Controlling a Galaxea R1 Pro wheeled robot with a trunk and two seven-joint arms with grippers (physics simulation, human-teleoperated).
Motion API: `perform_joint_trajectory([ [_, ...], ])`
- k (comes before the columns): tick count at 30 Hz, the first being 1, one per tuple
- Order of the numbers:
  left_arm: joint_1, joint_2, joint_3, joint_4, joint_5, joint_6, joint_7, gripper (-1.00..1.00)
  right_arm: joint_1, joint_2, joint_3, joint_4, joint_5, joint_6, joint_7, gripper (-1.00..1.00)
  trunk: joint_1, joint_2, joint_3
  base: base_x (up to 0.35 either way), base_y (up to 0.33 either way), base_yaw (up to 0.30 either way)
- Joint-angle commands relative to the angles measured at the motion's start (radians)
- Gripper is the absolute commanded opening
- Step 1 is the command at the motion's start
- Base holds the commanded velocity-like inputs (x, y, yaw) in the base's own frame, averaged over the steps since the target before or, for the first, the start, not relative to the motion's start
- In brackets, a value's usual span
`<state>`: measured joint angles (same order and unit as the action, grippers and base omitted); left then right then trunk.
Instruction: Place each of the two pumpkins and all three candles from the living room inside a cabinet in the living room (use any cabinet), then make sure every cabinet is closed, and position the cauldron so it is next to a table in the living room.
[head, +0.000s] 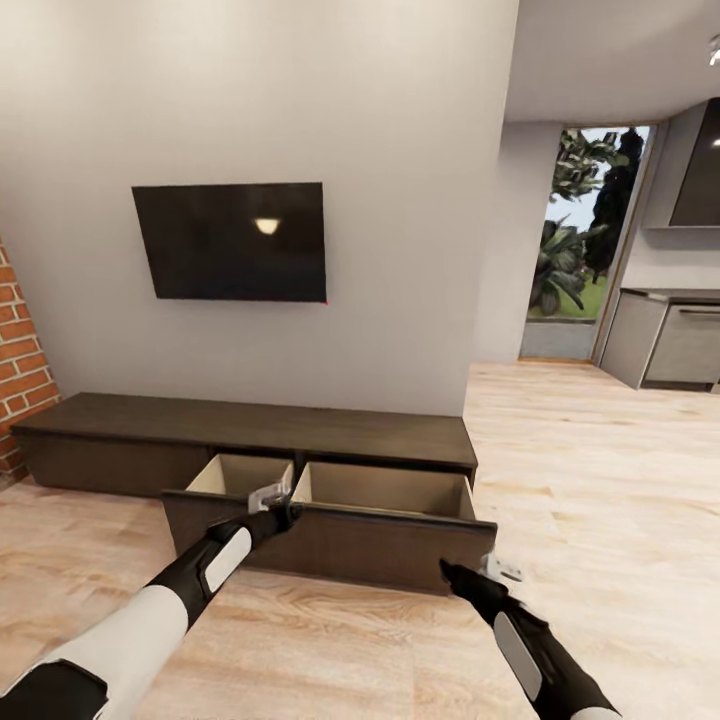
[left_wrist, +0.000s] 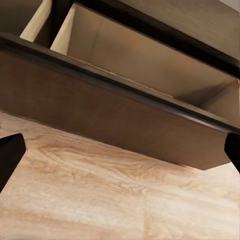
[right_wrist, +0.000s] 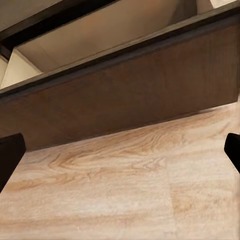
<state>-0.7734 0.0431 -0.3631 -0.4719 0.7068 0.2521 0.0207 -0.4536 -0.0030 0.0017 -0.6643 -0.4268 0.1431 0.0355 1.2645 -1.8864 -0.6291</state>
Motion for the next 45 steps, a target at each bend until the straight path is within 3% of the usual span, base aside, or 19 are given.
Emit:
perform_joint_trajectory([
  [1, 0.009, 0.001, -0.012, 0.007, 0.006, -0.017, 0.003, 1.00, 0.001, 0.008, 0.000, 0.013, 0.000, -0.018, 0.001, 1.00, 0.004, -0.008, -0.004, 0.000, 0.000, 0.000],
  [7, 0.053, 0.001, -0.053, 0.019, 0.004, -0.135, 0.004, 1.00, 0.002, 0.031, 0.000, 0.050, 0.012, -0.054, 0.002, 1.00, 0.027, -0.050, -0.023, 0.000, 0.000, 0.000],
  [10, 0.070, 0.001, -0.077, 0.022, 0.003, -0.193, 0.004, 1.00, 0.004, 0.036, 0.002, 0.069, 0.019, -0.113, 0.003, 1.00, 0.038, -0.071, -0.032, 0.000, 0.000, 0.000],
  [14, 0.088, 0.000, -0.097, 0.023, 0.003, -0.240, 0.005, 1.00, 0.007, 0.062, 0.035, 0.120, 0.079, -0.217, 0.002, 1.00, 0.054, -0.099, -0.045, 0.000, 0.000, 0.000],
  [18, 0.098, -0.005, -0.122, 0.046, 0.004, -0.312, 0.005, 1.00, 0.008, 0.083, 0.050, 0.141, 0.149, -0.258, -0.014, 1.00, 0.069, -0.127, -0.058, 0.000, 0.000, 0.000],
  [25, 0.103, -0.059, -0.209, 0.133, 0.009, -0.399, 0.030, 1.00, 0.010, 0.094, 0.062, 0.151, 0.259, -0.328, -0.172, 1.00, 0.096, -0.176, -0.079, 0.000, 0.000, 0.000],
  [33, 0.103, -0.070, -0.235, 0.149, 0.009, -0.421, 0.040, 1.00, 0.012, 0.114, 0.066, 0.154, 0.291, -0.375, -0.212, 1.00, 0.126, -0.232, -0.105, 0.000, 0.000, 0.000],
  [45, 0.103, -0.071, -0.242, 0.153, 0.009, -0.431, 0.041, 1.00, 0.011, 0.118, 0.061, 0.156, 0.284, -0.381, -0.213, 1.00, 0.172, -0.316, -0.142, 0.000, 0.000, 0.000],
])
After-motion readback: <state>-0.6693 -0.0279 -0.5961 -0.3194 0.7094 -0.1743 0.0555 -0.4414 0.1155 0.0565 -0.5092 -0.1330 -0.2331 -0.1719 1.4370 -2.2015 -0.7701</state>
